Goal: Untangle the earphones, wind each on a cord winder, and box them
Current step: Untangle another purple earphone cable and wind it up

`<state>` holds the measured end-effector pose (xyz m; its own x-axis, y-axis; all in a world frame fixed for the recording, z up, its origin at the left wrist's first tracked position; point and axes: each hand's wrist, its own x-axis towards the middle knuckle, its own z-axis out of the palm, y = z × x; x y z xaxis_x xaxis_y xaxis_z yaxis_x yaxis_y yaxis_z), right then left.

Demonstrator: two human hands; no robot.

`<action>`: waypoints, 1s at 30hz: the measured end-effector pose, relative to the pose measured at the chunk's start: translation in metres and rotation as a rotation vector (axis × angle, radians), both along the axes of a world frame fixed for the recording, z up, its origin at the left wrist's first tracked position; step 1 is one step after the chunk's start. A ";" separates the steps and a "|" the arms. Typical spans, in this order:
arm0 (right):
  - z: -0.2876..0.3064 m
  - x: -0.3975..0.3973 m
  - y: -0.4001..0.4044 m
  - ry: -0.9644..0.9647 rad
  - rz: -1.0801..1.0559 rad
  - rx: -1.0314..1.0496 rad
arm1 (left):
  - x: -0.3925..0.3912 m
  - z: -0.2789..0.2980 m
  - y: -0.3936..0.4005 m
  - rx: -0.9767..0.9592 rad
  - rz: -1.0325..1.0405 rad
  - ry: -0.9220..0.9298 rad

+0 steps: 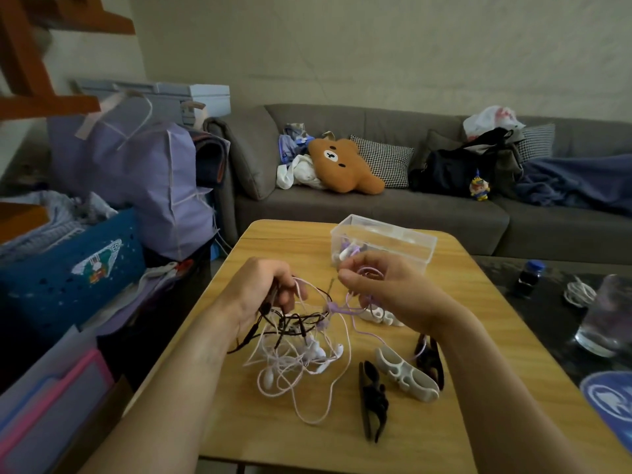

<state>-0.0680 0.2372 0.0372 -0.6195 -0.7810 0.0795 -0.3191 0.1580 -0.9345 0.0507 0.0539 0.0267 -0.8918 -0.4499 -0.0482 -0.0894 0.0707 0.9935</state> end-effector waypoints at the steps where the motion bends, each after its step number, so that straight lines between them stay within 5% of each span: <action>1: 0.001 -0.001 0.002 0.018 0.009 0.016 | 0.000 0.000 0.001 0.053 0.027 0.025; 11: -0.004 -0.005 -0.001 0.165 -0.199 0.056 | -0.012 -0.006 -0.004 0.290 0.260 0.225; 22: -0.010 -0.006 -0.003 0.410 -0.117 0.346 | -0.016 -0.010 0.008 -0.199 0.279 0.261; 26: -0.007 0.000 -0.009 0.427 -0.246 -0.003 | -0.017 -0.008 0.002 -0.245 0.414 0.164; 30: -0.004 0.011 -0.017 0.376 -0.185 -0.199 | -0.012 0.003 0.011 -0.486 0.292 0.213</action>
<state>-0.0568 0.2200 0.0332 -0.6462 -0.6067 0.4629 -0.6252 0.0731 -0.7770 0.0384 0.0649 0.0301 -0.6958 -0.6029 0.3903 0.0239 0.5237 0.8516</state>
